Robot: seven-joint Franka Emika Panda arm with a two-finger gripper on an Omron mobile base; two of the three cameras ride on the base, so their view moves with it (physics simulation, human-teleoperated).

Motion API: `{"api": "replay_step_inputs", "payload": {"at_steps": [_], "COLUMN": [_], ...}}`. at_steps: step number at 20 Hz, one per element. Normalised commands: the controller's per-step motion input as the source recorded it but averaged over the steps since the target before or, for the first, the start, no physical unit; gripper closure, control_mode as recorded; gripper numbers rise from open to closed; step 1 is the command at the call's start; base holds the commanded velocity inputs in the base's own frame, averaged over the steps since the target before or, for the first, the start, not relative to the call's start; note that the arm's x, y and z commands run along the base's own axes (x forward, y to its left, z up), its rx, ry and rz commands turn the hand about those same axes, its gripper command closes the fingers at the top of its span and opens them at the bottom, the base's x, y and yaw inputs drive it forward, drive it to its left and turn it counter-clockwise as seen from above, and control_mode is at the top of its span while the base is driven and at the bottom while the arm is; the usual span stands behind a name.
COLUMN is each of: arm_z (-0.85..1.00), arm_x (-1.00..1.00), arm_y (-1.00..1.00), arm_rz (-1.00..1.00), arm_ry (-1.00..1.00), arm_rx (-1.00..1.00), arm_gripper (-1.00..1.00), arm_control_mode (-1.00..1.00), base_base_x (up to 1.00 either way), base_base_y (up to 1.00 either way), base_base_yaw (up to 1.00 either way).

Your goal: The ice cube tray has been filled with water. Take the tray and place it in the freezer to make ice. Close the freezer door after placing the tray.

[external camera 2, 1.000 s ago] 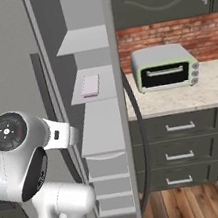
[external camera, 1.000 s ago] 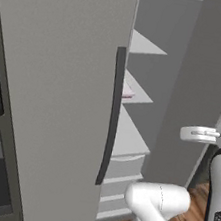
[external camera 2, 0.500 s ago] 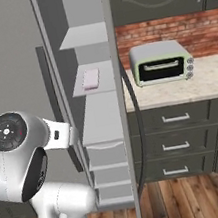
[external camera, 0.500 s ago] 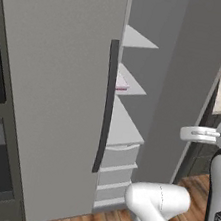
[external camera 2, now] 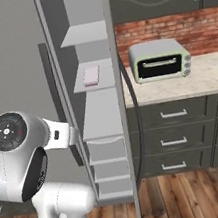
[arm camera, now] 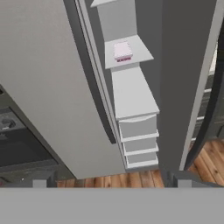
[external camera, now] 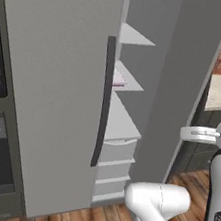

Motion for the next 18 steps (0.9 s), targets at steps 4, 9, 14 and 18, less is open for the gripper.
{"api": "replay_step_inputs", "payload": {"at_steps": [4, 9, 14, 18], "arm_z": [0.0, 0.0, 0.0, -0.05], "arm_x": [0.0, 0.0, 0.01, 0.19], "arm_y": [0.0, 0.0, 0.0, 0.0], "arm_rz": [0.0, 0.0, 0.0, 0.0], "arm_ry": [0.0, 0.0, 0.0, 0.0], "arm_rx": [0.0, 0.0, 0.0, 0.0], "arm_gripper": [-1.0, -1.0, -1.0, -1.0], "arm_control_mode": [1.0, 1.0, -1.0, -1.0], "base_base_x": [-0.47, -0.3, 0.0, 0.0], "base_base_y": [0.0, -0.04, 0.0, 0.0], "base_base_yaw": [0.0, 0.0, 0.0, 0.0]}}
